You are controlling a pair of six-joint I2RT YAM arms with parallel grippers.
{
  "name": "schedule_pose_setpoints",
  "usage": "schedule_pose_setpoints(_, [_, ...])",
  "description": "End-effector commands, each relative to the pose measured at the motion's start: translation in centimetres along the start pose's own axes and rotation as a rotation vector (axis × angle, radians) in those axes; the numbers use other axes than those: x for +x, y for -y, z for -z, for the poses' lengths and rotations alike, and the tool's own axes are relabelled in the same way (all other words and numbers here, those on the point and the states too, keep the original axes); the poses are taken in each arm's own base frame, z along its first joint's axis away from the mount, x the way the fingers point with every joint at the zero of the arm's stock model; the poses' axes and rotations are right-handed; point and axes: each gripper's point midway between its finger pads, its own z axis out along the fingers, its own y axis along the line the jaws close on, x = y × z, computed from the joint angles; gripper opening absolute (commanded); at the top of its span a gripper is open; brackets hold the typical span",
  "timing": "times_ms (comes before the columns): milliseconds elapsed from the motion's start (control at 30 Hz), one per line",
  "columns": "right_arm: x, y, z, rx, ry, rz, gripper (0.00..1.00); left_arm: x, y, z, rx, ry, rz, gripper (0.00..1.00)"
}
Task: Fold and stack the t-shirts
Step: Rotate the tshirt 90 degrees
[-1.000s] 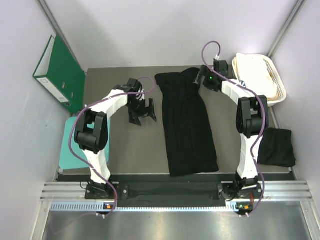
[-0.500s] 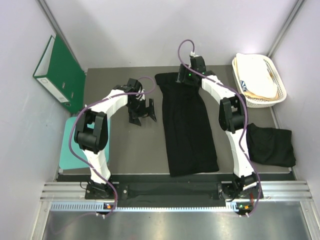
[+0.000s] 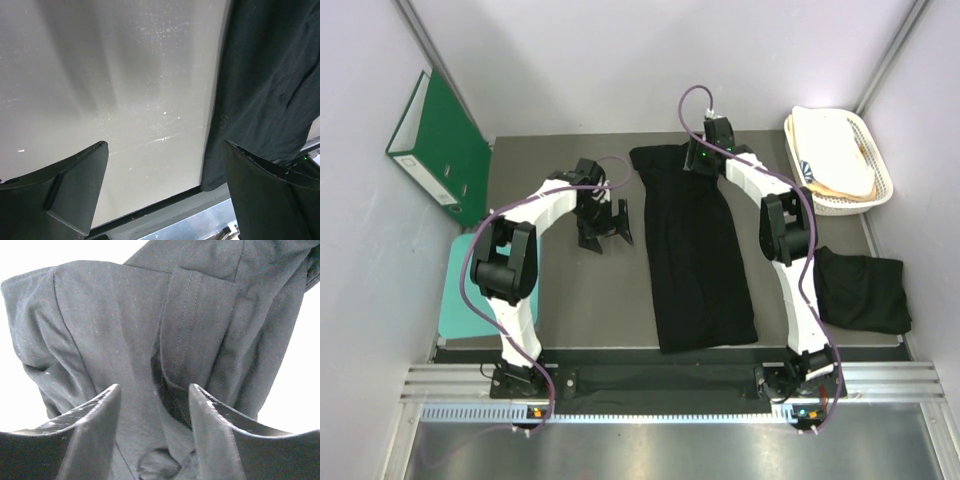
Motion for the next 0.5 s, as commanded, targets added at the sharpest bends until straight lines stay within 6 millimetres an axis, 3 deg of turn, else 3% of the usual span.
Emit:
schedule_pose_setpoints(0, [-1.7,-0.9,-0.4,-0.024,0.050,0.009,0.53,0.1,0.1,0.1,0.005,-0.004,-0.018,0.99])
schedule_pose_setpoints(100, [-1.0,-0.8,-0.9,-0.030,0.028,-0.001,0.45,0.0,0.0,0.1,0.001,-0.002,-0.018,0.99])
schedule_pose_setpoints(200, [-0.5,-0.8,-1.1,-0.037,0.014,-0.003,0.27,0.0,0.0,0.0,-0.003,-0.007,-0.016,0.99])
schedule_pose_setpoints(233, [-0.2,-0.9,-1.2,-0.042,0.006,-0.002,0.14,0.0,-0.1,0.0,-0.003,-0.007,-0.015,0.99])
schedule_pose_setpoints(300, [-0.3,-1.0,-1.0,-0.048,0.011,-0.003,0.00,0.0,0.0,0.0,-0.003,-0.007,-0.015,0.99])
schedule_pose_setpoints(467, [-2.5,-1.6,0.9,-0.068,0.073,0.002,0.00,0.0,-0.1,-0.3,-0.005,-0.017,-0.011,0.99])
